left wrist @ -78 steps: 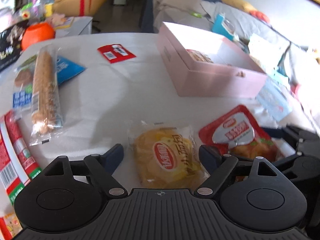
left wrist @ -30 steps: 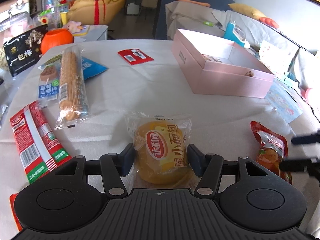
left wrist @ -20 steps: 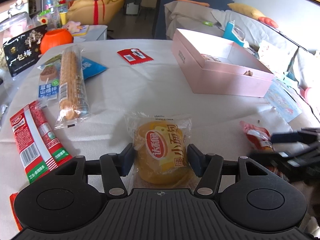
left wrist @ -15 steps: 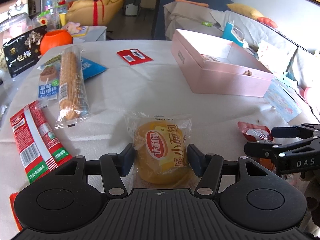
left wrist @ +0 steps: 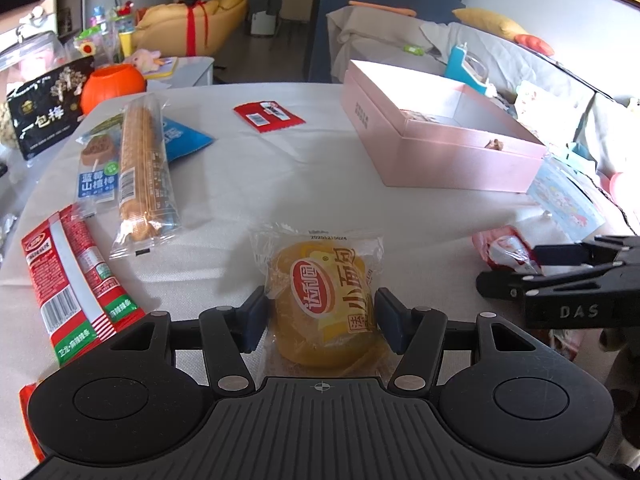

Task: Organize snacks
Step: 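Lift the red duck pouch with the right tool while the left holds the bread packet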

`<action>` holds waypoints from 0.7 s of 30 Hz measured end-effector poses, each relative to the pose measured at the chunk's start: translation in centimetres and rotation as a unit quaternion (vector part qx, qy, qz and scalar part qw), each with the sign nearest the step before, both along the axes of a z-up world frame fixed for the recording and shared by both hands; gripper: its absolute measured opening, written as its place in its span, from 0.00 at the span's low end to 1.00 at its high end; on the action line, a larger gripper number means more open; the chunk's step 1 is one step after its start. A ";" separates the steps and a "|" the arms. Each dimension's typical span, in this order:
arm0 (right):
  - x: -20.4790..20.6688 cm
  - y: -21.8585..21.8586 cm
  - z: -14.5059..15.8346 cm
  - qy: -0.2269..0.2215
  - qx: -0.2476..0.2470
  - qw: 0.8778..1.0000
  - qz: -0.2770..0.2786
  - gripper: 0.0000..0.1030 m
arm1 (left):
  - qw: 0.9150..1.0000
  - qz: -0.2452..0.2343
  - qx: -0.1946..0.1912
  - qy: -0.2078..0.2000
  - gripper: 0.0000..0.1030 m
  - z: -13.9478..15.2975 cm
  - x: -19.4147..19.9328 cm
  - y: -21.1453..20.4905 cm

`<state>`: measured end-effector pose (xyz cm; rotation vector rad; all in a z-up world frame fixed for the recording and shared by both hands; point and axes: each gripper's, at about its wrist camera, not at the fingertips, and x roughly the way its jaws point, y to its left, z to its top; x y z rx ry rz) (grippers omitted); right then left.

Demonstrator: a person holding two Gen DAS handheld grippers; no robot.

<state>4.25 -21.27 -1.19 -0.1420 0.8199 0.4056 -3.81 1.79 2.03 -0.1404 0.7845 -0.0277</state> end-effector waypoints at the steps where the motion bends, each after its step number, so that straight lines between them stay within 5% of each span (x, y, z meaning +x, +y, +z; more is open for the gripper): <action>1: 0.2 0.1 0.2 0.001 0.005 1.000 0.007 0.78 | 1.000 -0.001 0.000 0.000 0.61 0.0 0.0 0.0; 6: -0.2 0.0 2.4 -0.019 0.028 0.999 0.042 0.40 | 1.000 -0.001 0.000 -0.001 0.61 0.0 0.0 0.0; 17: 0.9 -3.8 5.2 -0.036 0.067 0.997 0.009 0.31 | 1.000 -0.002 0.005 -0.002 0.62 0.0 -0.1 -0.1; 21: 1.9 -5.6 5.3 -0.045 0.038 0.998 -0.034 0.42 | 1.000 -0.001 0.005 -0.002 0.62 0.0 -0.1 -0.1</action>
